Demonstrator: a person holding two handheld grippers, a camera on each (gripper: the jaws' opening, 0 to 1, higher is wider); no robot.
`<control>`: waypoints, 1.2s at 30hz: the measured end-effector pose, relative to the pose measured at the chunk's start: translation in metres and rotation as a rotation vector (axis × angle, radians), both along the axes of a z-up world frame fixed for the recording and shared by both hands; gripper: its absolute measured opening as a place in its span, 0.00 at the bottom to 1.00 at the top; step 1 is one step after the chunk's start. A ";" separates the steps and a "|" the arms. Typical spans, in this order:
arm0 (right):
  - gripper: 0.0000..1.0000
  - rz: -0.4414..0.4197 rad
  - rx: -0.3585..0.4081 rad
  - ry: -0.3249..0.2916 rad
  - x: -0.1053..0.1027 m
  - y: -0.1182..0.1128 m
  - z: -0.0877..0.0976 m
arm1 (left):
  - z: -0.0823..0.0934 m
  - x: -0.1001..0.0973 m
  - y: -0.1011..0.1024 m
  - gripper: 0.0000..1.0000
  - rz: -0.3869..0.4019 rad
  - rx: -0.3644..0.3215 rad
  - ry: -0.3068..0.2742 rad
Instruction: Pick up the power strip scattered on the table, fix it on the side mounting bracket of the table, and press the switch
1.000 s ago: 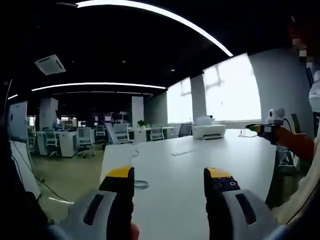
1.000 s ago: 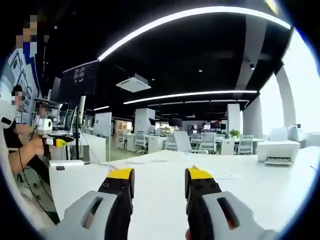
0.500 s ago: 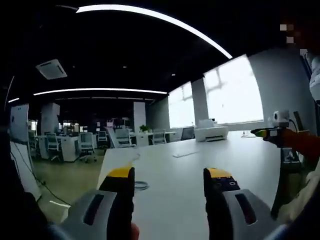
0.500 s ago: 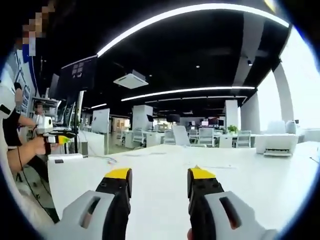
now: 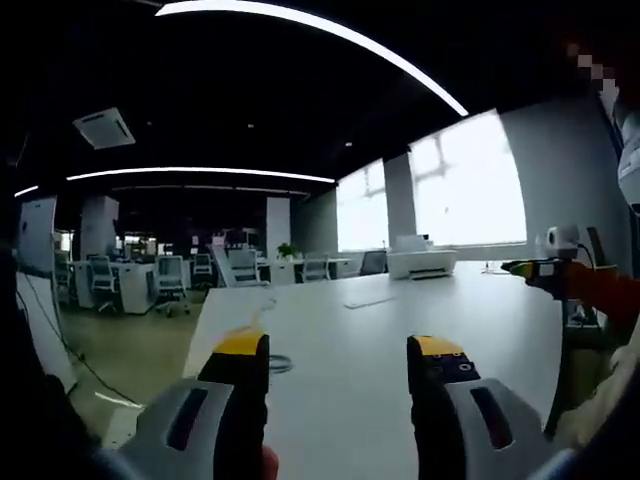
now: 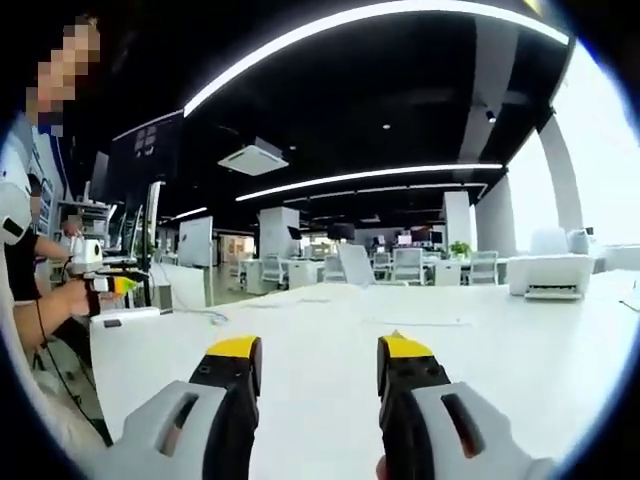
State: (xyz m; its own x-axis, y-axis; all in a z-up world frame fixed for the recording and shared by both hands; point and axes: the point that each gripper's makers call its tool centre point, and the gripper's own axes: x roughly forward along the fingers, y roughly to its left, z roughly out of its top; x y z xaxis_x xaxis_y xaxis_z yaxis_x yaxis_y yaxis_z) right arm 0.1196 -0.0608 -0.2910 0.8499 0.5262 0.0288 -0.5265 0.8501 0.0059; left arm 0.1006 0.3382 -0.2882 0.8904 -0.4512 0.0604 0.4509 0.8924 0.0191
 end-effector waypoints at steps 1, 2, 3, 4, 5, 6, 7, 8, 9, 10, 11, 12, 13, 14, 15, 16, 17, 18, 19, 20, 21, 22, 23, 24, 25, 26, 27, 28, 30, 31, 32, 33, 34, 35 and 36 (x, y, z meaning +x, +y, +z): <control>0.43 -0.001 0.001 0.001 0.001 0.000 0.000 | 0.000 0.001 0.000 0.60 -0.001 -0.002 0.000; 0.43 0.000 0.004 0.000 0.002 0.000 0.000 | 0.000 0.002 0.000 0.60 -0.002 -0.004 0.000; 0.43 -0.001 0.007 0.001 0.003 0.000 0.001 | 0.000 0.003 -0.001 0.60 -0.004 -0.007 -0.001; 0.43 -0.002 0.010 0.001 0.004 0.000 0.002 | 0.000 0.004 -0.001 0.59 -0.005 -0.009 -0.002; 0.42 -0.002 0.010 -0.004 0.004 0.001 0.003 | 0.000 0.005 -0.001 0.59 -0.007 -0.012 -0.003; 0.42 -0.003 0.011 -0.007 0.005 0.001 0.004 | 0.000 0.007 -0.002 0.59 -0.008 -0.011 -0.001; 0.42 -0.003 0.015 -0.004 0.006 0.001 0.004 | 0.001 0.008 -0.002 0.59 -0.011 -0.008 0.002; 0.42 -0.004 0.016 -0.003 0.007 0.001 0.004 | 0.001 0.008 -0.002 0.59 -0.012 -0.007 0.002; 0.42 -0.004 0.016 -0.003 0.008 0.001 0.004 | 0.003 0.009 -0.002 0.59 -0.012 -0.009 -0.002; 0.42 -0.004 0.015 -0.002 0.008 0.002 0.004 | 0.004 0.009 -0.002 0.59 -0.014 -0.011 -0.004; 0.42 -0.001 0.012 -0.001 0.008 0.003 0.004 | 0.005 0.010 -0.002 0.59 -0.016 -0.012 -0.006; 0.42 0.000 0.010 -0.002 0.009 0.003 0.005 | 0.005 0.010 -0.002 0.59 -0.017 -0.011 -0.007; 0.42 0.001 0.009 -0.001 0.009 0.004 0.005 | 0.006 0.011 -0.002 0.59 -0.016 -0.008 -0.007; 0.42 0.001 0.007 0.003 0.010 0.004 0.004 | 0.006 0.011 -0.002 0.59 -0.017 -0.006 -0.008; 0.42 0.000 0.006 0.003 0.010 0.004 0.004 | 0.006 0.011 -0.002 0.59 -0.017 -0.005 -0.008; 0.42 0.001 0.005 0.003 0.011 0.005 0.005 | 0.006 0.011 -0.001 0.59 -0.016 -0.006 -0.009; 0.42 0.003 0.004 0.003 0.011 0.005 0.005 | 0.006 0.012 0.000 0.59 -0.016 -0.008 -0.009; 0.42 0.002 0.002 0.004 0.011 0.006 0.005 | 0.006 0.012 0.000 0.59 -0.016 -0.009 -0.008; 0.42 0.002 0.000 0.003 0.012 0.006 0.005 | 0.006 0.012 0.000 0.59 -0.017 -0.008 -0.006; 0.42 0.002 0.000 0.002 0.012 0.006 0.006 | 0.005 0.012 0.001 0.59 -0.017 -0.005 -0.006; 0.42 0.002 0.000 0.002 0.012 0.007 0.006 | 0.005 0.012 0.001 0.59 -0.017 -0.004 -0.005; 0.42 0.003 0.000 0.002 0.013 0.007 0.006 | 0.004 0.012 0.001 0.59 -0.019 -0.003 -0.003; 0.42 0.004 0.000 0.001 0.013 0.008 0.006 | 0.004 0.012 0.001 0.59 -0.019 -0.002 -0.002; 0.42 0.005 0.000 0.003 0.014 0.009 0.005 | 0.004 0.012 0.002 0.59 -0.018 -0.001 -0.003; 0.42 0.007 -0.002 0.003 0.014 0.010 0.005 | 0.004 0.012 0.002 0.59 -0.018 0.000 -0.003; 0.42 0.007 -0.004 0.003 0.015 0.011 0.004 | 0.004 0.012 0.003 0.59 -0.016 0.000 -0.003; 0.42 0.008 -0.005 0.004 0.015 0.011 0.004 | 0.004 0.013 0.003 0.59 -0.013 0.000 -0.004; 0.42 0.009 -0.004 0.006 0.015 0.012 0.004 | 0.004 0.013 0.004 0.59 -0.012 0.000 -0.004; 0.42 0.011 -0.005 0.005 0.015 0.013 0.003 | 0.004 0.013 0.005 0.59 -0.009 0.001 -0.003; 0.42 0.010 -0.008 0.005 0.016 0.013 0.003 | 0.004 0.013 0.006 0.59 -0.007 0.002 -0.004; 0.42 0.009 -0.009 0.004 0.016 0.013 0.003 | 0.004 0.013 0.007 0.59 -0.007 0.003 -0.004; 0.42 0.009 -0.008 0.004 0.016 0.013 0.004 | 0.004 0.013 0.007 0.59 -0.008 0.002 -0.004; 0.42 0.009 -0.006 0.004 0.016 0.012 0.004 | 0.004 0.013 0.007 0.59 -0.008 0.001 -0.005; 0.42 0.009 -0.006 0.004 0.016 0.013 0.004 | 0.005 0.013 0.007 0.59 -0.007 0.001 -0.006; 0.42 0.009 -0.008 0.004 0.016 0.013 0.004 | 0.005 0.013 0.007 0.59 -0.007 0.002 -0.006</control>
